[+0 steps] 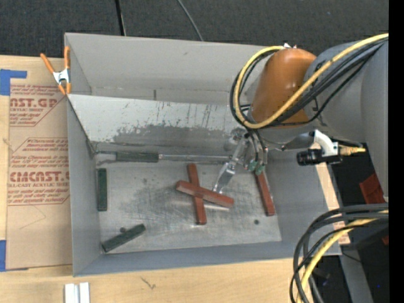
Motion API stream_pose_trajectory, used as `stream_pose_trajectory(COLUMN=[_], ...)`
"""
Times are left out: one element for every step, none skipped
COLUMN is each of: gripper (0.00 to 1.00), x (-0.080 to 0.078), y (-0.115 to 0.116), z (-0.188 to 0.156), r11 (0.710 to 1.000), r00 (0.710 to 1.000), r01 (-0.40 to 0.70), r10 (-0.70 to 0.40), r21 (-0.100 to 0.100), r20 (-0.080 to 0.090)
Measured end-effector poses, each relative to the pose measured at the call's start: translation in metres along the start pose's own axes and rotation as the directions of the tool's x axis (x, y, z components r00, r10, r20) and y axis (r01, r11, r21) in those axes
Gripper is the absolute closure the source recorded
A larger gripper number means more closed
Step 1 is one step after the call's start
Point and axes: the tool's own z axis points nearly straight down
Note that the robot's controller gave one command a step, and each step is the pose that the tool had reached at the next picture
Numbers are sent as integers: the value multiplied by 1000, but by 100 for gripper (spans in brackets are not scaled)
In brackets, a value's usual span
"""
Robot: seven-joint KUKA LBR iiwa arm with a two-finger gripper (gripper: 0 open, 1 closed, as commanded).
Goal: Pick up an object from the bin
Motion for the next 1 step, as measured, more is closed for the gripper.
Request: stream_pose_trajectory(gripper=[0], x=[7], y=[12], z=[24], r11=[1000], r00=[1000], r01=[1], r10=[-1], r21=[3], r20=[0])
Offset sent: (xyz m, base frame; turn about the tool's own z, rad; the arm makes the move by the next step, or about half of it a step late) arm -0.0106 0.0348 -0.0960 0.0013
